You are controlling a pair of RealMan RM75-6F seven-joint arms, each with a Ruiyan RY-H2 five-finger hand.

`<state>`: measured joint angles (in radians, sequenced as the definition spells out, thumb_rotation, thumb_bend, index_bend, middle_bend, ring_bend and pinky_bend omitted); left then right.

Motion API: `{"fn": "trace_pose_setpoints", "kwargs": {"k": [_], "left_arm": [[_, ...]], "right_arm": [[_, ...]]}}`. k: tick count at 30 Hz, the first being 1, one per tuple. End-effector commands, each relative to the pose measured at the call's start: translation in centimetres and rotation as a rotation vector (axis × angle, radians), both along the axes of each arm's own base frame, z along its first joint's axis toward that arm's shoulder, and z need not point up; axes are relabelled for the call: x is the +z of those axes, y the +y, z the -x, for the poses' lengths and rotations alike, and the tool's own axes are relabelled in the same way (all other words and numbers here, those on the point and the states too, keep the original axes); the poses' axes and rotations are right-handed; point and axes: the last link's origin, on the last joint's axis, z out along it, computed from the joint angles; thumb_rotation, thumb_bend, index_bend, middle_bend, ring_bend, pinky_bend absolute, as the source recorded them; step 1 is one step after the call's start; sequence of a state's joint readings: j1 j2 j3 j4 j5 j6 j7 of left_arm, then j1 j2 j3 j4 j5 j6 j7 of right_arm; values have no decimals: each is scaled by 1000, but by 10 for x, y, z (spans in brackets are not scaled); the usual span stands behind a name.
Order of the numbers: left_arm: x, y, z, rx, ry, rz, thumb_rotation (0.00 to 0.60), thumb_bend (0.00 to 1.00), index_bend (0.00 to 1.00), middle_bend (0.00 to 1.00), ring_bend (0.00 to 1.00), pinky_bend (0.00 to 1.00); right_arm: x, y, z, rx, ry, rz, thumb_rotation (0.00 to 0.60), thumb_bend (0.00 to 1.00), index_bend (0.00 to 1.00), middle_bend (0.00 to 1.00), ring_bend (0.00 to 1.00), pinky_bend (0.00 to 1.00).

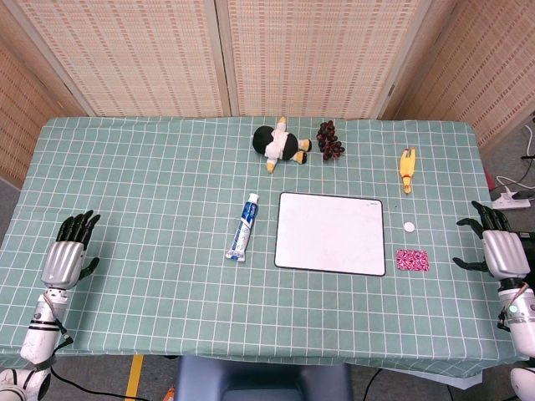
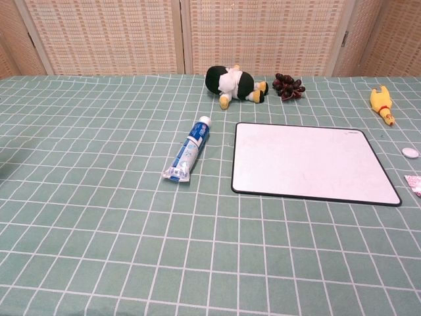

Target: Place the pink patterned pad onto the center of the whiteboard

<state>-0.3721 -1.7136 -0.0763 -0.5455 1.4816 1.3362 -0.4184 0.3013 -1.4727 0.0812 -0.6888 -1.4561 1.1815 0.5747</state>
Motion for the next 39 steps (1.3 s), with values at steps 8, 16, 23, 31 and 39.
{"fn": "trace_pose_setpoints", "kwargs": {"k": [8,16,23,31,39], "left_arm": [[-5,1,-7,-37,13,12,600,238,0,0,0,0],[-8,-1,-8,-53,43,22,600,237,0,0,0,0],[-8,-3,-8,-57,42,14,600,238,0,0,0,0],[-4,-2,-8,-50,19,1,600,238,0,0,0,0],[-6,-3,-9,-56,11,11,600,237,0,0,0,0]], "right_arm": [[2,3,2,-5,-1,9,600,0,321,0,0,0],[2,6,2,5,16,21,600,0,322,0,0,0],[-3,4,0,8,51,-21,600,0,323,0,0,0],[-19,0,-6,13,151,-109,600,0,392,0,0,0],[-43,-9,-13,-18,231,-222,600,0,393,0,0,0]]}}
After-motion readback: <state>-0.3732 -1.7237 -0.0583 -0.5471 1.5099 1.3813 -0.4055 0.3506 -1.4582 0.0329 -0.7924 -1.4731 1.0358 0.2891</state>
